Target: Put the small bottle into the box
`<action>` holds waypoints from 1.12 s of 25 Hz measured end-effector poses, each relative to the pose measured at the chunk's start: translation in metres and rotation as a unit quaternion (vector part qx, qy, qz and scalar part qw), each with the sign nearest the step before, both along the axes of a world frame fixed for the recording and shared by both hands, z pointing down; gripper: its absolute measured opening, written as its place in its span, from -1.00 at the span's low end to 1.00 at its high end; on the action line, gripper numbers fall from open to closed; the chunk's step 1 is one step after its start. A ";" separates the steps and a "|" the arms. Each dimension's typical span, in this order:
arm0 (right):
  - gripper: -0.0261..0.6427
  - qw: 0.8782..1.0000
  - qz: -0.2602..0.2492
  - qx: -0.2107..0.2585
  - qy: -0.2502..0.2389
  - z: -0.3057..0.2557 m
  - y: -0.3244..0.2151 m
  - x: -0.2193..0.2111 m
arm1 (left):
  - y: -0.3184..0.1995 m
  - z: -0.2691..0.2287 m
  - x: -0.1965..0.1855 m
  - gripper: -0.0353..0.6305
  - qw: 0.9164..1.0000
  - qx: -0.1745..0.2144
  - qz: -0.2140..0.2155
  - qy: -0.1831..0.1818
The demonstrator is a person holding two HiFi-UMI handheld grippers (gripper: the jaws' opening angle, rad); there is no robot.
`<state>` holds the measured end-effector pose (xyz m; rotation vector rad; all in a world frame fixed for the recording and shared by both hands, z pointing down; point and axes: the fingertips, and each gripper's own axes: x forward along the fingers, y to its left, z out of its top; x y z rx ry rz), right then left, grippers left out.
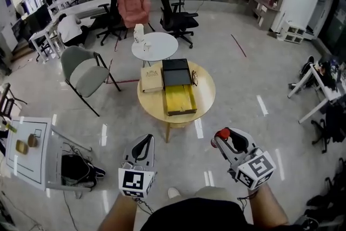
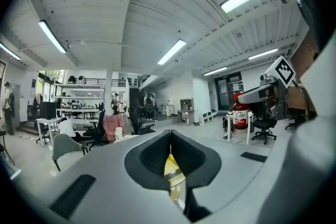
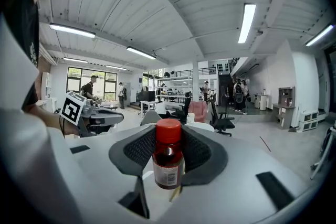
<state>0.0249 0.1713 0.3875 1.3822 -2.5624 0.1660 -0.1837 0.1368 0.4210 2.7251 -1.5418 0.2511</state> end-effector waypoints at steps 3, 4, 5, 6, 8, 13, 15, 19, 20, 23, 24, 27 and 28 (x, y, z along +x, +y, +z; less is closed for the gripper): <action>-0.46 1.000 0.005 -0.001 0.006 -0.002 0.000 0.002 | -0.003 -0.002 -0.002 -0.84 1.000 -0.001 0.002 0.008; -0.46 1.000 0.007 -0.001 0.008 -0.002 0.000 0.002 | -0.004 -0.003 -0.002 -0.84 1.000 -0.001 0.003 0.012; -0.46 1.000 0.008 -0.001 0.009 -0.003 -0.001 0.002 | -0.005 -0.004 -0.002 -0.84 1.000 -0.001 0.004 0.014; -0.46 1.000 0.008 -0.002 0.011 -0.003 -0.002 0.001 | -0.005 -0.006 -0.002 -0.84 1.000 0.000 0.005 0.015; -0.46 1.000 0.006 -0.003 0.012 -0.004 -0.003 -0.001 | -0.004 -0.008 -0.003 -0.84 1.000 0.003 0.006 0.012; -0.46 1.000 -0.002 0.004 0.014 -0.007 -0.009 0.000 | -0.005 -0.011 -0.011 -0.84 1.000 0.007 -0.006 0.012; -0.46 1.000 -0.006 0.005 0.013 -0.006 -0.014 0.000 | -0.008 -0.012 -0.012 -0.84 1.000 0.009 -0.013 0.010; -0.46 1.000 -0.014 0.001 0.009 0.000 -0.026 0.004 | -0.016 -0.004 -0.008 -0.84 1.000 0.001 -0.022 -0.002; -0.46 1.000 -0.016 0.001 0.007 0.001 -0.031 0.006 | -0.020 -0.003 -0.007 -0.84 1.000 0.000 -0.025 -0.004; -0.46 1.000 -0.022 -0.002 0.005 0.005 -0.047 0.012 | -0.033 -0.002 0.000 -0.84 0.999 0.000 -0.032 -0.010; -0.46 1.000 -0.024 -0.004 0.004 0.007 -0.053 0.014 | -0.038 -0.002 0.003 -0.84 0.999 -0.001 -0.034 -0.014; -0.46 1.000 -0.030 -0.008 -0.001 0.012 -0.073 0.023 | -0.054 -0.001 0.014 -0.84 0.999 -0.007 -0.036 -0.021; -0.46 0.999 -0.031 -0.009 -0.004 0.014 -0.080 0.026 | -0.059 0.000 0.017 -0.84 0.999 -0.007 -0.036 -0.024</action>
